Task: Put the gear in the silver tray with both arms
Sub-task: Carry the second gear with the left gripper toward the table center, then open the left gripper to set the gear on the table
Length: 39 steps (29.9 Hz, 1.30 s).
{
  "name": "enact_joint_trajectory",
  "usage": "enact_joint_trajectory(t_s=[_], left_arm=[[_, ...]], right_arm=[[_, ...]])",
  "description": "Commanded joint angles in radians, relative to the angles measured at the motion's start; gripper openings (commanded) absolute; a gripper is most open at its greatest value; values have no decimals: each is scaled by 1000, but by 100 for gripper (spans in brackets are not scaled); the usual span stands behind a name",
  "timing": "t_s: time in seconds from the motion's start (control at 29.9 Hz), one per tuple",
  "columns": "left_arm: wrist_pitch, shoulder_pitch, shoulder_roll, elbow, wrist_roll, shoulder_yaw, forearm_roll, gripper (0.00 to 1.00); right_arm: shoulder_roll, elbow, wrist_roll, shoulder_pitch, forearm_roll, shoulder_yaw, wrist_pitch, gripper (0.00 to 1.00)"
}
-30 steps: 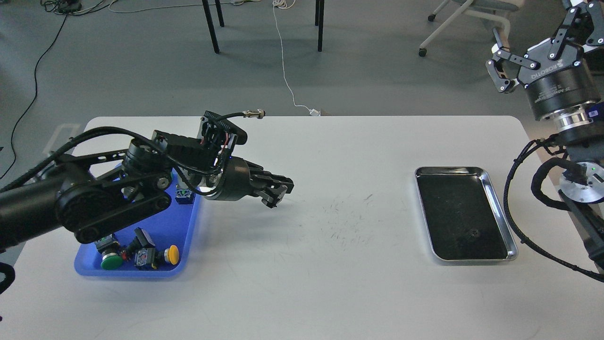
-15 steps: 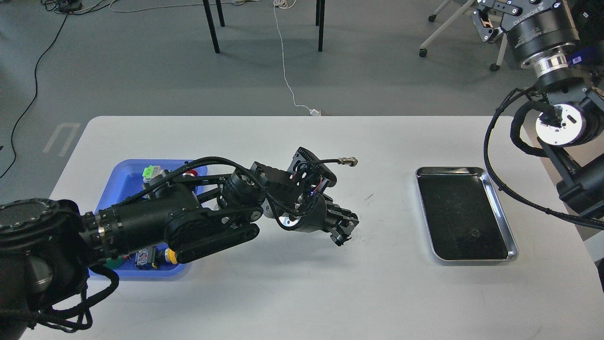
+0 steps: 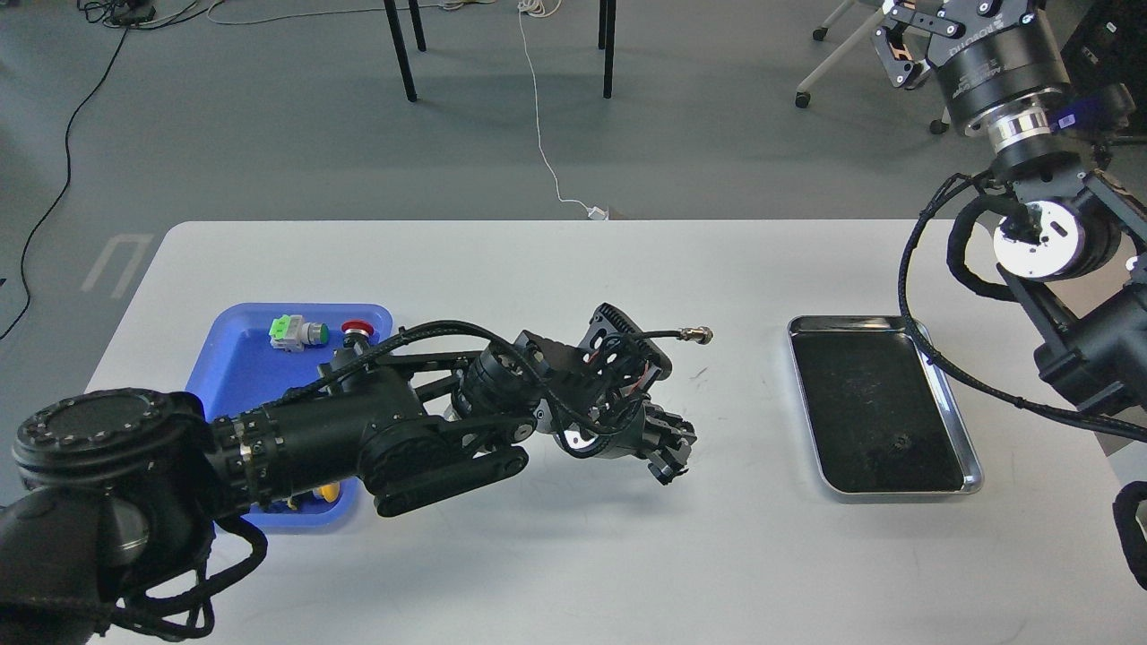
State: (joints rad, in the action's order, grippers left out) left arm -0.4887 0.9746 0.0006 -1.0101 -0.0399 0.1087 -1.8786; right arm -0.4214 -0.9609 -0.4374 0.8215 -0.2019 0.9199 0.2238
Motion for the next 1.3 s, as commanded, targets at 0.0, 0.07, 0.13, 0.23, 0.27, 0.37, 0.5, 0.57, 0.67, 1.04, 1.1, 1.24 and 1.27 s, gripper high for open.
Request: enact_joint_trajectory(t_s=[0.0, 0.07, 0.13, 0.23, 0.27, 0.37, 0.5, 0.57, 0.67, 1.04, 1.1, 1.24, 1.27], left_arm=[[0, -1, -1, 53, 0, -26, -1, 18], [0, -4, -1, 56, -2, -61, 3, 18], [0, -7, -1, 56, -2, -78, 4, 19], [0, -5, -1, 56, -5, -78, 9, 19], [0, -5, -1, 54, -6, -78, 10, 19], [0, -5, -1, 47, -11, -73, 12, 20], [0, -5, -1, 38, -12, -66, 25, 22], [0, -4, -1, 35, -11, -63, 44, 30], [0, 2, -1, 31, -11, -61, 82, 49], [0, -1, -1, -42, -11, 124, 343, 77], [0, -2, 27, -44, -11, 161, 439, 77], [2, -10, 125, -36, -17, 281, 677, 77], [2, -11, 151, -30, -17, 310, 750, 77]], right_arm=[[30, -4, -1, -19, 1, -10, 0, 97], [33, -7, -1, -33, 1, -10, 0, 97], [33, -7, -1, -39, 1, -10, 0, 97], [33, -7, -1, -39, 1, -10, 2, 97], [35, -6, -1, -39, 1, -10, 2, 97], [38, -6, -1, -38, 1, -12, 2, 97], [38, -4, -1, -31, 1, -12, 2, 97], [38, -4, -1, -28, -1, -13, 2, 97], [38, -4, -1, -27, -1, -19, 2, 97], [-22, -12, -3, -39, -1, -39, 15, 97], [-55, -21, -3, -41, -1, -41, 17, 97], [-112, -53, -3, -64, -2, -42, 20, 97], [-128, -61, -3, -68, -8, -42, 28, 97]])
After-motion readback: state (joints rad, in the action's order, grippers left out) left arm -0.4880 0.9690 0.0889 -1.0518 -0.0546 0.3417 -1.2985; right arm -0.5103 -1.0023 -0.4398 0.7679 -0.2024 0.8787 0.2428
